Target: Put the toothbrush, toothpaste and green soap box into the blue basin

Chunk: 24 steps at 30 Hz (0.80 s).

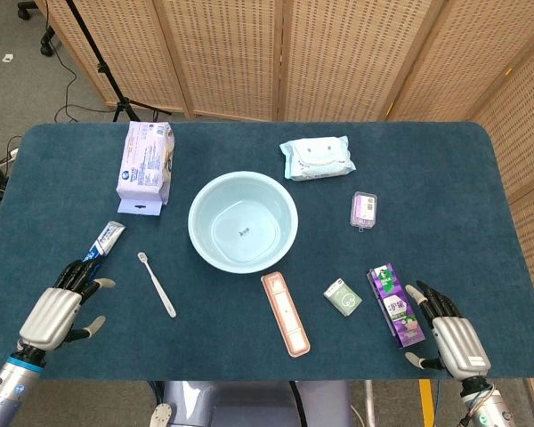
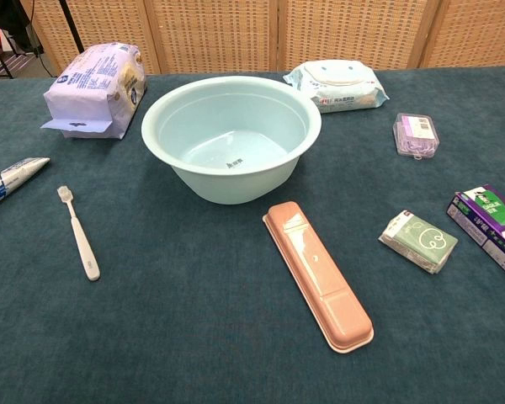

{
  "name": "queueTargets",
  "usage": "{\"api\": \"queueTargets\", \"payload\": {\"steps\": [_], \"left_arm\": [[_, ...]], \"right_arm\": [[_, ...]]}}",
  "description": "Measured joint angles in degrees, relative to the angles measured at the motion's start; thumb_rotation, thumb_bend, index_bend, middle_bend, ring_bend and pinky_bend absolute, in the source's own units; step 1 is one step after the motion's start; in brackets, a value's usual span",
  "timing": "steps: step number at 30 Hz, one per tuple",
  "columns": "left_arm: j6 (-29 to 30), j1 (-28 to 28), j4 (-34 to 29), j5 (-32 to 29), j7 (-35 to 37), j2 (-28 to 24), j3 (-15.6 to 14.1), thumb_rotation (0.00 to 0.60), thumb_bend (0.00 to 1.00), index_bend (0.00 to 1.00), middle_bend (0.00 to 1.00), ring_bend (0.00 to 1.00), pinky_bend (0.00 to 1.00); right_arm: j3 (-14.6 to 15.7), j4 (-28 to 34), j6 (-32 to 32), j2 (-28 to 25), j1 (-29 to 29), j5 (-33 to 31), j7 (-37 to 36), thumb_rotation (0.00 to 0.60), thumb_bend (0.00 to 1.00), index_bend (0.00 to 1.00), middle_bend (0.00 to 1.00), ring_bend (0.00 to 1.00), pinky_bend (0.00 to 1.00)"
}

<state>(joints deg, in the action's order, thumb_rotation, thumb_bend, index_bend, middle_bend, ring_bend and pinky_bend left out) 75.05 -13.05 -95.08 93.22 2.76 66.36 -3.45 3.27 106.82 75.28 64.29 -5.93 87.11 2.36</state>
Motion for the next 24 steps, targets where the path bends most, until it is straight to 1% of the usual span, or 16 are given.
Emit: {"api": "queueTargets", "payload": {"steps": [4,9,11,14,18,24], "left_arm": [[-4.3,-2.4,-2.3,-1.6,-1.4,-2.5,0.5,0.6,0.3,0.4,0.0,0.0,0.0],[-9.3,-5.4,-3.7,-5.1,-4.4,-3.5,1.9,0.6,0.31,0.42,0.0,0.0,0.0],[-10.5,-6.3,-3.7,-6.5,-5.7,-3.4,2.6,0.6,0.32,0.42,0.0,0.0,0.0],[-12.1,-7.7,-3.3,-9.0,-7.8,-2.8,4.0,0.6,0.33,0.42,0.0,0.0,0.0],[-13.8,-9.3,-1.9,-12.1,-10.8,-0.7,5.5,0.6,0.33,0.42,0.0,0.0,0.0],[-17.6,-11.3,0.9,-16.6,-14.4,2.7,6.1,0.6,0.33,0.43,0.0,0.0,0.0]], "right_arm": [[0.2,0.1,-0.1,0.0,0.0,0.3,-0.1,0.6,0.05,0.05,0.0,0.0,0.08],[0.1,0.2,0.3,-0.2,0.1,0.5,-0.7,0.6,0.05,0.05,0.0,0.0,0.08],[0.1,0.2,0.4,-0.4,0.1,0.6,-0.9,0.6,0.05,0.05,0.0,0.0,0.08],[0.0,0.2,0.8,-0.5,0.2,0.8,-1.4,0.6,0.05,0.05,0.0,0.0,0.08],[0.0,0.2,1.1,-0.7,0.3,1.2,-2.1,0.6,0.05,0.05,0.0,0.0,0.08],[0.2,0.2,1.1,-0.8,0.3,1.6,-2.3,0.6,0.05,0.05,0.0,0.0,0.08]]}}
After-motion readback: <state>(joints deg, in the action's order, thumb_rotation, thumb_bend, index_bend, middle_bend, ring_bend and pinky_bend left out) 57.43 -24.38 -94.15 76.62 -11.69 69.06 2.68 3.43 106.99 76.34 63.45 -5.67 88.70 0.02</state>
